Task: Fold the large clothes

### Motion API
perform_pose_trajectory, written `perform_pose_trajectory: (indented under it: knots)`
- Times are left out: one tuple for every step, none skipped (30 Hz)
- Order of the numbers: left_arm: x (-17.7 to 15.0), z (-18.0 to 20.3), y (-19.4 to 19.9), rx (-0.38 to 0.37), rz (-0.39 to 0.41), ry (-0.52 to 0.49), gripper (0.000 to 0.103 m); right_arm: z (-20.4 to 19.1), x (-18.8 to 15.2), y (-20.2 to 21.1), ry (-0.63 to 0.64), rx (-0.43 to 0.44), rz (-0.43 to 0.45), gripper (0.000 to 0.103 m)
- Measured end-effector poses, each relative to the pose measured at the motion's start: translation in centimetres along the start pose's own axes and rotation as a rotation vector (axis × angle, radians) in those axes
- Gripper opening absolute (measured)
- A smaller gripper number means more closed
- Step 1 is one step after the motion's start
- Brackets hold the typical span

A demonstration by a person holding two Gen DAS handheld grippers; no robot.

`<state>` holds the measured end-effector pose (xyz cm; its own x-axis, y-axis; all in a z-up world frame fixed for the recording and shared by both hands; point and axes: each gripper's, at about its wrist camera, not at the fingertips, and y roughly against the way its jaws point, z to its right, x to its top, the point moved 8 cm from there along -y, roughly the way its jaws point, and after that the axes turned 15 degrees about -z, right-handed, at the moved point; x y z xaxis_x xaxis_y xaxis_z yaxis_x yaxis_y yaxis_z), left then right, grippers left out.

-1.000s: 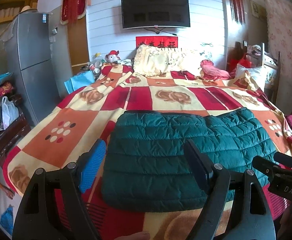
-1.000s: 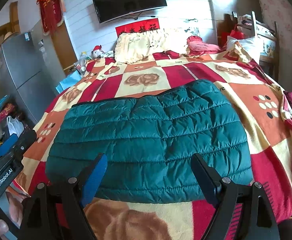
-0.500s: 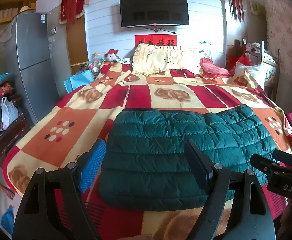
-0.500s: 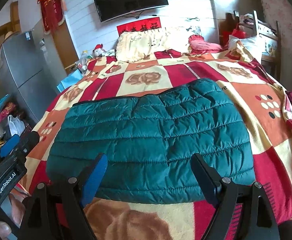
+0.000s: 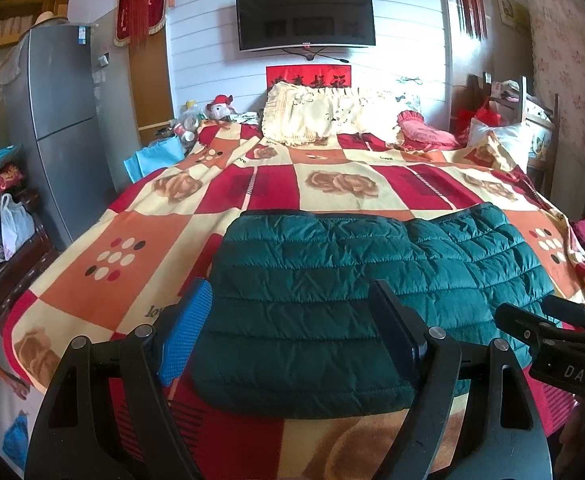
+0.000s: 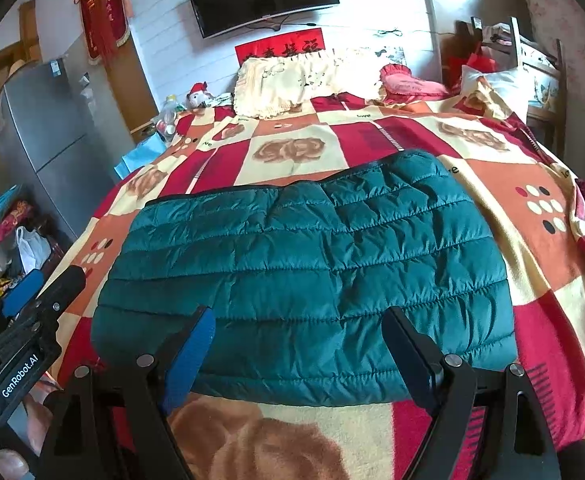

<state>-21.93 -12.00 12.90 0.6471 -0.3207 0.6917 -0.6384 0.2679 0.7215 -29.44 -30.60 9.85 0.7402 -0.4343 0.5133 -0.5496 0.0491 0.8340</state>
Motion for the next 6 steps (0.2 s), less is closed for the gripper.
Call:
perform_pose_trajectory:
  knots:
    - [-0.02,0.02,0.02,0.0,0.0,-0.001,0.081,0.0,0.02,-0.06,0.0,0.0,-0.001,0.083]
    - [-0.04,0.03,0.02,0.0,0.001,-0.003,0.081,0.01,0.03,-0.14,0.0,0.0,-0.003,0.083]
    - [-0.08,-0.01,-0.04,-0.001,0.002,-0.003,0.081,0.01,0.01,-0.2,0.0,0.0,-0.003,0.083]
    - [-0.07,-0.01,-0.03,0.0,0.002,-0.002,0.081,0.02,0.01,-0.29,0.0,-0.001,-0.006,0.083]
    - [-0.06,-0.02,-0.05,0.0,0.001,-0.002,0.081,0.05,0.02,-0.39,-0.001,-0.002,-0.009,0.083]
    - [-0.04,-0.09,-0.18,0.0,-0.001,0.001,0.081,0.11,0.04,-0.48,-0.001,-0.002,-0.011,0.083]
